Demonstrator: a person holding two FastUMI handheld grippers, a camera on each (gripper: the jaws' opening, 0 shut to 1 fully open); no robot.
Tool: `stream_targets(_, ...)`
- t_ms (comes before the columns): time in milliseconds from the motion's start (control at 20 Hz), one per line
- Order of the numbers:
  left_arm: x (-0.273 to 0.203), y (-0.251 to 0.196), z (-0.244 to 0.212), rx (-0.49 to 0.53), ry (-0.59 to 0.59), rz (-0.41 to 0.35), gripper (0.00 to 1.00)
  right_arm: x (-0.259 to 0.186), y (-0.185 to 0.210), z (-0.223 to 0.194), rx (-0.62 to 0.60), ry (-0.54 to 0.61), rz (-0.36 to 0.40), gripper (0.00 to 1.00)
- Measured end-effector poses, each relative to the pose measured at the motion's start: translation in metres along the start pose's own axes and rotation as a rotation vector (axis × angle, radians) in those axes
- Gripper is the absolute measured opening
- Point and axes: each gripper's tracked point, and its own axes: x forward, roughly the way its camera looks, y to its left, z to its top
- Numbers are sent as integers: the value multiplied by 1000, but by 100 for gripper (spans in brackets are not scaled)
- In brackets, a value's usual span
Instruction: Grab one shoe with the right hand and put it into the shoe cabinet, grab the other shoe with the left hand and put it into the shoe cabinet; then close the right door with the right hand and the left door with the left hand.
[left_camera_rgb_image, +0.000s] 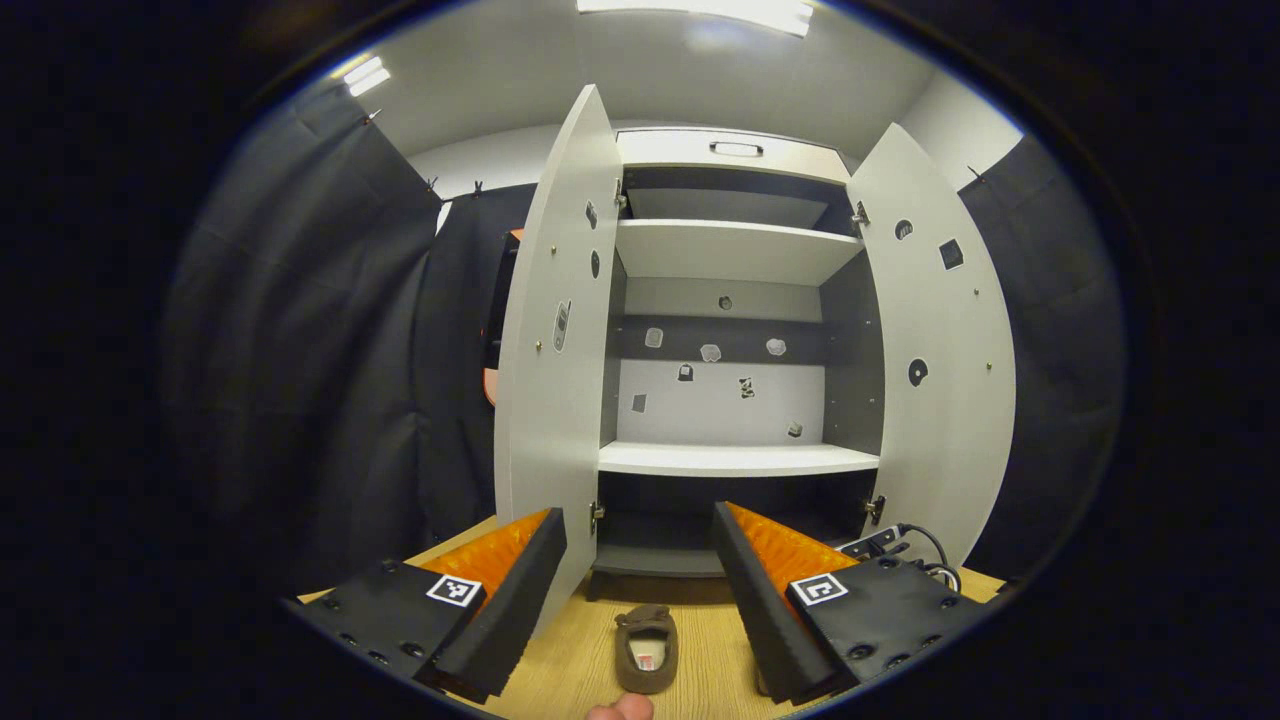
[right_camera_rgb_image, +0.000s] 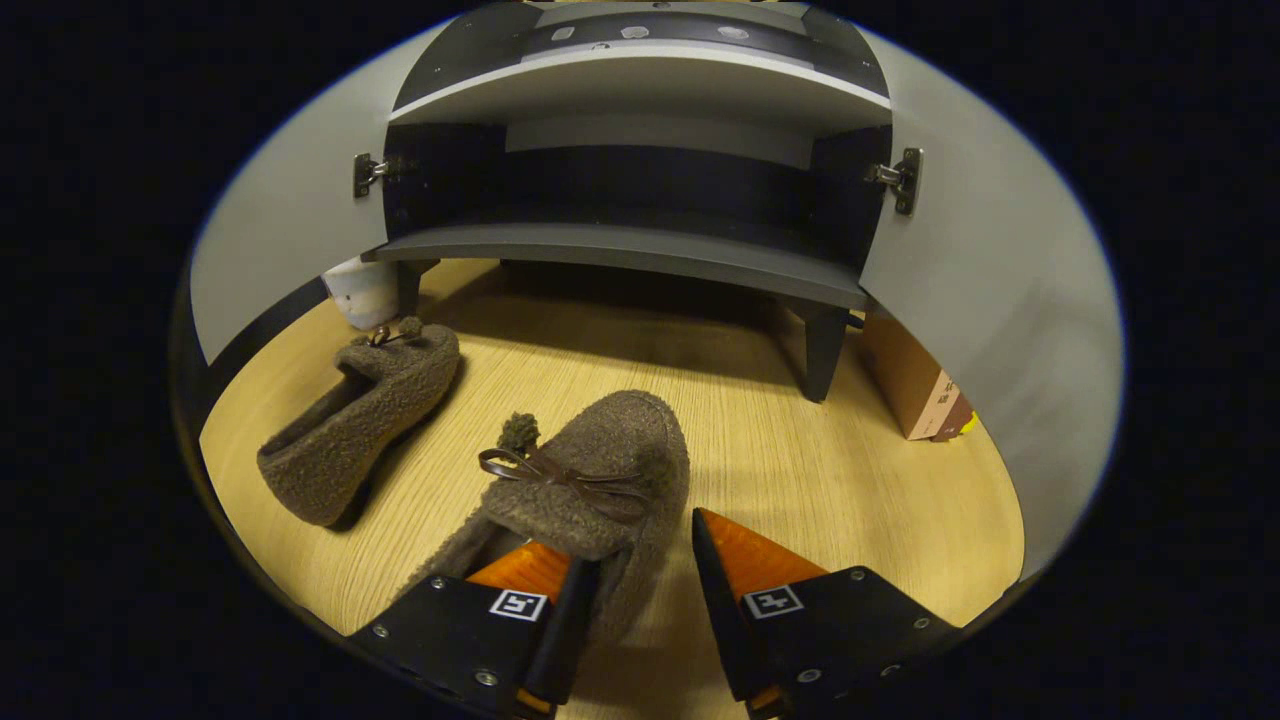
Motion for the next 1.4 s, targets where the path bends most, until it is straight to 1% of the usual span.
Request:
stream_targets(50, -1, 1, -1, 3, 6, 1, 96, 4, 0, -1, 11, 9, 3, 53)
stream_targets(100, -2, 2, -2, 7, 10, 4, 96, 7, 1, 0, 32, 0, 4, 52)
stream_targets(150, -3, 3, -3, 11, 14, 8, 96, 8, -1, 1, 44, -19, 11, 48)
stream_targets(250, -3, 7, -6, 12, 24, 16, 96, 8, -1, 1, 75, -66, 28, 45)
stream_targets(300, -4, 8, -7, 8, 26, 18, 99, 8, -3, 0, 99, -72, 28, 43)
stream_targets(400, -5, 7, -6, 9, 26, 14, 99, 6, -7, -1, 121, -77, 11, 32)
stream_targets(450, -4, 7, -7, 15, 27, 13, 96, 6, -6, 3, 119, -91, 3, 19)
stream_targets(550, -4, 4, -6, 20, 24, 4, 96, 3, -6, 1, 80, -80, -11, 8)
stream_targets(600, -3, 3, -5, 21, 23, -2, 96, -4, -3, 3, 77, -88, -7, 6)
stream_targets(700, -3, 0, -6, 16, 22, -13, 96, -24, 6, 16, 78, -141, 12, 6)
stream_targets(750, -2, -2, -7, 12, 21, -18, 96, -37, 10, 28, 85, -177, 14, 6)
stream_targets(900, 0, -5, -12, -1, 27, -37, 96, -97, 8, 73, 134, -299, 14, 6)
stream_targets(950, 1, -5, -13, -5, 27, -42, 99, -117, 8, 92, 146, -346, 18, 6)
stream_targets(1000, 2, -5, -13, -12, 26, -46, 96, -136, 8, 113, 150, -398, 24, 6)
stream_targets(1100, 3, -5, -15, -23, 26, -54, 96, -172, 6, 161, 140, -507, 24, 6)
stream_targets(1150, 4, -4, -15, -26, 24, -57, 99, -188, 4, 188, 132, -561, 20, 5)
stream_targets(1200, 4, -3, -15, -25, 22, -56, 96, -202, 3, 217, 124, -610, 16, 5)
stream_targets(1300, 4, 1, -13, -20, 17, -51, 96, -217, 1, 272, 82, -672, 14, 5)
stream_targets(1400, 4, 6, -12, -13, 11, -41, 96, -217, -4, 326, 33, -711, -12, 5)
